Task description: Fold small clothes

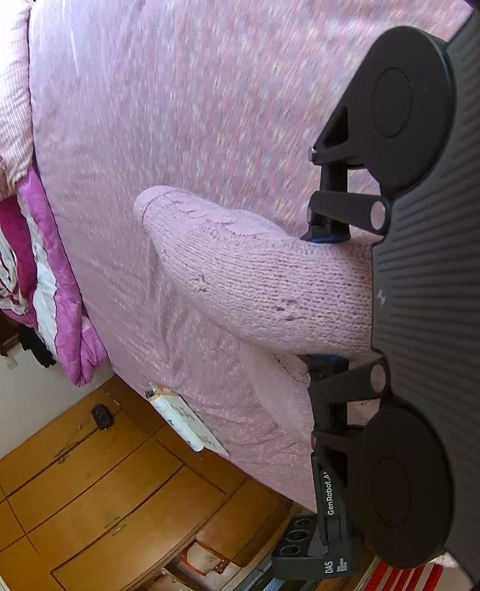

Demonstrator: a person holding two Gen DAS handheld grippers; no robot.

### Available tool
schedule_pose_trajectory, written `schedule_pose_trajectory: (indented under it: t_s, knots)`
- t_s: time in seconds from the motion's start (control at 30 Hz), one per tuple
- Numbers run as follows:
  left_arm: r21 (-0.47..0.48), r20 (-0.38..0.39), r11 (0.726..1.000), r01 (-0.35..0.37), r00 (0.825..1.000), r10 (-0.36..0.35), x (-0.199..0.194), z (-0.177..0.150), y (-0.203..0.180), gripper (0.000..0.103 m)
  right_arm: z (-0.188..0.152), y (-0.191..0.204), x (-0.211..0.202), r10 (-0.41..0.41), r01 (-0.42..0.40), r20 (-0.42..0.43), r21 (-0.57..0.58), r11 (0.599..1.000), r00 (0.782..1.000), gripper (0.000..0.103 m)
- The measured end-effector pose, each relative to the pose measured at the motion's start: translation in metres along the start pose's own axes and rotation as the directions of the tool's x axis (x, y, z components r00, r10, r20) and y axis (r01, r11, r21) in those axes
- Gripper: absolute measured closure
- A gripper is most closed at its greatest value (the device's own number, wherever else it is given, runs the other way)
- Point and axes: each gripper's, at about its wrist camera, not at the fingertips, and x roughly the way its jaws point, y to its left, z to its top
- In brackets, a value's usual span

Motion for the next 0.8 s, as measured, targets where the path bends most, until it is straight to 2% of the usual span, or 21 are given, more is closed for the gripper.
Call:
schedule_pose_trajectory:
  t_s: [0.17, 0.3, 0.4, 0.53, 0.6, 0.7, 0.8]
  knots:
    - [0.066, -0.061, 0.997, -0.035, 0.997, 0.039, 0.021, -0.031, -0.016, 0.063, -0.03, -0.023, -0.036, -0.039, 0.039, -0.01, 0.02, 0.999, 0.999, 0.049]
    - [0.118, -0.085, 0.987, -0.109, 0.989, 0.119, 0.038, -0.046, -0.014, 0.062, -0.059, -0.05, -0.035, -0.071, 0.074, -0.051, 0.048, 0.996, 0.996, 0.048]
    - [0.136, -0.087, 0.981, -0.136, 0.985, 0.148, 0.042, -0.05, -0.012, 0.058, -0.076, -0.066, -0.024, -0.09, 0.095, -0.075, 0.068, 0.993, 0.993, 0.047]
    - [0.151, -0.082, 0.974, -0.166, 0.98, 0.18, 0.041, -0.051, -0.012, 0.05, -0.093, -0.081, -0.016, -0.09, 0.097, -0.066, 0.097, 0.991, 0.994, 0.04]
    - [0.181, -0.07, 0.964, -0.195, 0.975, 0.21, 0.04, -0.052, -0.018, 0.042, -0.098, -0.083, -0.013, -0.089, 0.095, -0.053, 0.118, 0.989, 0.995, 0.035]
    - [0.229, -0.053, 0.947, -0.226, 0.968, 0.244, 0.035, -0.055, -0.026, 0.042, -0.105, -0.084, -0.018, -0.096, 0.099, -0.028, 0.122, 0.988, 0.995, 0.028]
    - [0.275, -0.035, 0.927, -0.256, 0.961, 0.276, 0.025, -0.062, -0.031, 0.042, -0.111, -0.076, -0.026, -0.12, 0.12, -0.004, 0.097, 0.988, 0.993, 0.026]
